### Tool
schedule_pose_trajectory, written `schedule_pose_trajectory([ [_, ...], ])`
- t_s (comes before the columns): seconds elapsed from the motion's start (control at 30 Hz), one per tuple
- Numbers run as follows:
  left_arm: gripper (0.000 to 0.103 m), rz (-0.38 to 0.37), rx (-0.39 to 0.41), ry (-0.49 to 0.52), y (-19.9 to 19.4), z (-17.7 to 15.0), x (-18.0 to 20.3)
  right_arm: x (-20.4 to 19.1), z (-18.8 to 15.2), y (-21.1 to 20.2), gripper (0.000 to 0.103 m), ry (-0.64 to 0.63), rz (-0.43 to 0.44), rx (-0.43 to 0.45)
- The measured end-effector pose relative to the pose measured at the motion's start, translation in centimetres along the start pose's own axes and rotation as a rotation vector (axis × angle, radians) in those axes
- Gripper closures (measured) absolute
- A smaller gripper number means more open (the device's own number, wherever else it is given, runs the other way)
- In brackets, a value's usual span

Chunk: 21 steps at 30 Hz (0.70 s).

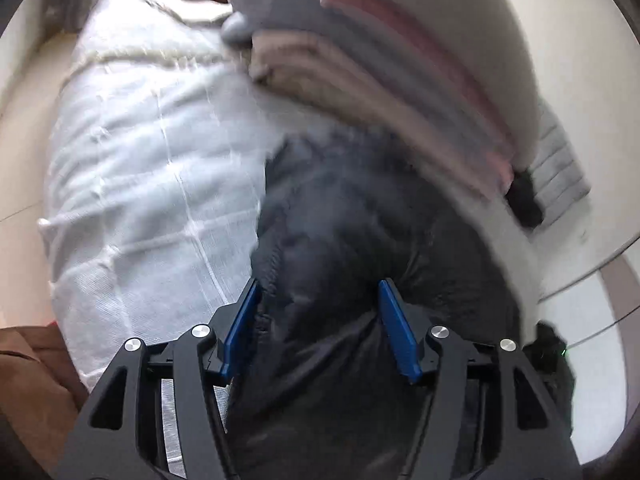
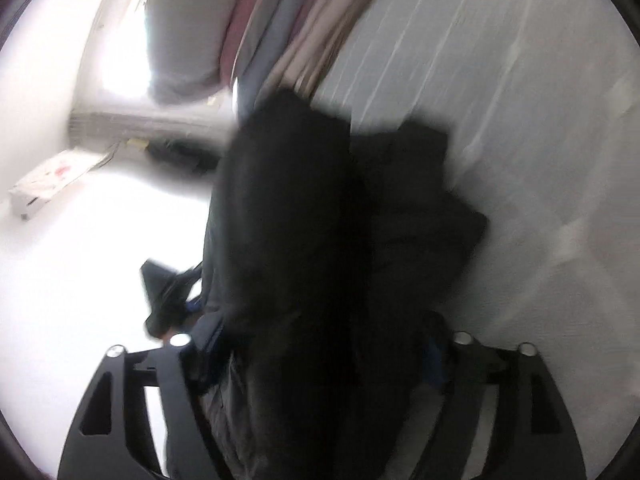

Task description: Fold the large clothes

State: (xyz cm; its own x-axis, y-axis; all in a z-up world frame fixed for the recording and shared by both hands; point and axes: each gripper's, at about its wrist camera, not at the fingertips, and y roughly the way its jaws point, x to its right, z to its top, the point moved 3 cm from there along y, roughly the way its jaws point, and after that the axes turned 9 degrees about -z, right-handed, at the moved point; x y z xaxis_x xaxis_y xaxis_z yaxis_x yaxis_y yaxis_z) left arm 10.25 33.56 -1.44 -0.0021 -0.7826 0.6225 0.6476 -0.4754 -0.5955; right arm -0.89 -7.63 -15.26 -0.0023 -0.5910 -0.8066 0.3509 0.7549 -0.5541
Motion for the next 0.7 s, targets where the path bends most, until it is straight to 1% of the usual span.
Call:
schedule_pose_trajectory([
  [0.03,0.042,-0.044,0.049,-0.01,-1.2,0.3,0.1,-0.2,0.2,-1.0,0.026,-0.001,-0.015,0.039],
  [0.07,0.034,-0.111,0.13,-0.034,-3.2,0.6,0.1,-0.7,0.5,-2.5,0.023,-0.016,-0.053,0.101],
  [0.1,0.03,-0.142,0.167,-0.043,-4.3,0.5,-0.1,-2.0,0.8,-4.3,0.02,-0.055,-0.095,0.195],
  [0.13,0.027,-0.18,0.203,-0.049,-5.0,0.8,0.1,-3.5,1.1,-5.6,0.015,-0.094,-0.089,0.267],
  [0.17,0.026,-0.218,0.221,-0.039,-5.6,0.6,0.5,-5.3,1.2,-6.6,0.015,-0.136,-0.068,0.322],
  [0.2,0.026,-0.23,0.213,-0.022,-5.4,0.5,0.9,-7.2,1.3,-7.0,0.014,-0.188,-0.054,0.355],
  [0.23,0.026,-0.226,0.194,-0.002,-5.0,0.2,1.3,-8.8,1.1,-7.1,0.012,-0.236,-0.052,0.365],
  [0.27,0.026,-0.214,0.164,0.018,-4.0,-0.2,1.7,-10.6,1.1,-6.3,0.011,-0.289,-0.048,0.353],
  [0.3,0.026,-0.202,0.138,0.026,-3.2,-0.6,1.9,-11.5,1.2,-5.0,0.011,-0.308,-0.051,0.325],
  [0.37,0.026,-0.148,0.072,0.042,-1.0,-1.9,1.6,-12.5,1.8,-0.8,0.011,-0.305,-0.106,0.256],
  [0.4,0.026,-0.121,0.059,0.053,-0.5,-2.5,1.7,-11.1,1.7,1.8,0.011,-0.275,-0.166,0.194],
  [0.43,0.026,-0.089,0.043,0.072,0.3,-3.0,1.4,-10.2,2.5,3.4,0.011,-0.25,-0.188,0.157],
  [0.47,0.026,-0.071,0.023,0.102,1.2,-3.5,1.3,-9.7,2.8,5.3,0.011,-0.228,-0.188,0.119],
  [0.5,0.026,-0.067,0.018,0.118,1.8,-3.7,0.8,-8.9,2.4,6.6,0.011,-0.223,-0.188,0.086],
  [0.53,0.026,-0.059,0.017,0.122,2.1,-3.7,0.7,-8.8,2.3,6.9,0.011,-0.229,-0.204,0.085],
  [0.63,0.026,-0.017,0.04,0.122,1.1,-3.8,0.8,-11.1,2.0,5.5,0.011,-0.253,-0.261,0.088],
  [0.67,0.026,0.012,0.057,0.134,0.2,-3.9,1.2,-11.9,1.5,4.7,0.011,-0.272,-0.276,0.106],
  [0.7,0.026,0.04,0.074,0.159,-0.6,-4.1,2.0,-12.5,0.6,3.3,0.011,-0.318,-0.301,0.15],
])
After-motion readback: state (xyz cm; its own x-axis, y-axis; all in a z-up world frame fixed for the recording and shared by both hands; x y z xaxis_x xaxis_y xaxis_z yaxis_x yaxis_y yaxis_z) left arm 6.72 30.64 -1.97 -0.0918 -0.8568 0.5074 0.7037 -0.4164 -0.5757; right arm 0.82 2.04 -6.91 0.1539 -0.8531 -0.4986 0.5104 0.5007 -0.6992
